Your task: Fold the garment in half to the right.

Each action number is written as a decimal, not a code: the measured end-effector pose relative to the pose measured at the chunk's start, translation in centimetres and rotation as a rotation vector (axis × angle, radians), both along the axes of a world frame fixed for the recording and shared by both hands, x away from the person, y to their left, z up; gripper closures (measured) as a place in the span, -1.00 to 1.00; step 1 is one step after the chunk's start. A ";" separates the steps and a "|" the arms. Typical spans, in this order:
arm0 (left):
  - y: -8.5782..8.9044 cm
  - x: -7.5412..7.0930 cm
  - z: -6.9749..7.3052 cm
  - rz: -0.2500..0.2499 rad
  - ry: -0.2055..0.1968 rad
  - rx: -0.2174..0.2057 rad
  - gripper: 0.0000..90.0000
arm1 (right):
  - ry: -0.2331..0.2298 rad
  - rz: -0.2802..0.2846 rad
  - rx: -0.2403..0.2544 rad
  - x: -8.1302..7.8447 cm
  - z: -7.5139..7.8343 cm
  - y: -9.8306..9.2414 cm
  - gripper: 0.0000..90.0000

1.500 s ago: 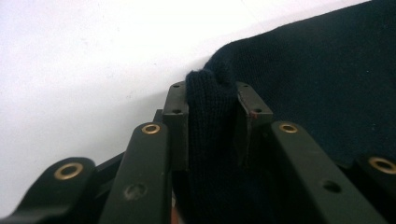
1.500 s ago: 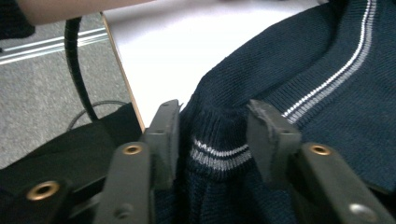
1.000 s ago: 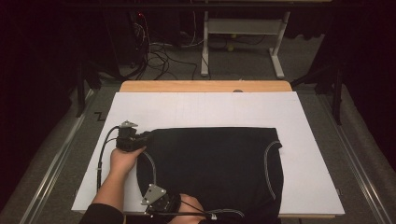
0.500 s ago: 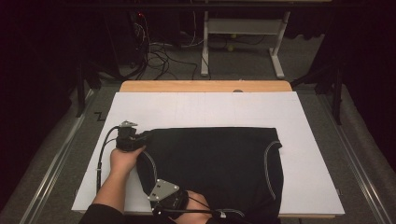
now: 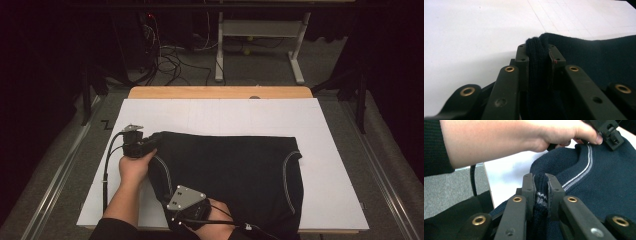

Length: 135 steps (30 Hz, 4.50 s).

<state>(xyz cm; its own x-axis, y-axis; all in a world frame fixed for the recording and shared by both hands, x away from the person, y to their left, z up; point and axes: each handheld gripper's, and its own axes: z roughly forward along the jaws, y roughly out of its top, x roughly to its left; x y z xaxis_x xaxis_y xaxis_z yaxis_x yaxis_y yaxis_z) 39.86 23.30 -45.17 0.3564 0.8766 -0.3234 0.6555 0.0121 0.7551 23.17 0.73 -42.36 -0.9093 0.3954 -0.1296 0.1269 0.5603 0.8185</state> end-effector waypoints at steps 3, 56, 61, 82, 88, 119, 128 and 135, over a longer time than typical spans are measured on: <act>-0.2 0.1 0.5 0.004 -0.005 -0.004 0.58 | -0.004 -0.002 0.014 0.1 0.4 -0.1 0.79; 10.2 -2.4 0.6 0.115 0.015 0.027 0.58 | -0.032 0.124 0.010 -0.6 0.3 9.8 0.79; 10.4 -2.6 0.6 0.109 0.019 0.035 0.58 | -0.035 0.129 0.004 -0.7 0.2 10.2 0.78; 4.2 -1.9 3.3 0.161 -0.056 0.043 0.59 | -0.083 0.046 0.075 -0.2 1.8 3.6 0.78; 0.9 -1.0 3.6 0.169 -0.077 0.017 0.59 | -0.094 0.002 0.093 0.1 2.0 0.8 0.78; -15.8 2.1 4.1 0.007 -0.086 0.148 0.59 | -0.095 -0.213 0.140 -0.4 0.0 -13.4 0.78; -19.8 2.3 4.1 -0.044 -0.089 0.198 0.58 | -0.085 -0.258 0.143 -1.0 -0.5 -16.3 0.78; -21.7 2.4 3.3 -0.061 -0.064 0.220 0.57 | -0.068 -0.284 0.119 -1.4 -1.4 -17.9 0.77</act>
<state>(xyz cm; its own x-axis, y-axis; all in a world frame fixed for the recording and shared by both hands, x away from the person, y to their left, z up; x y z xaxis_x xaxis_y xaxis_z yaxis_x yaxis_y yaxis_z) 42.25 1.58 -41.84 0.4245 0.8996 -0.1023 0.6009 -0.1954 0.7751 21.75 -17.16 -43.74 -0.7514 0.6481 -0.1237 0.2076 0.4101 0.8881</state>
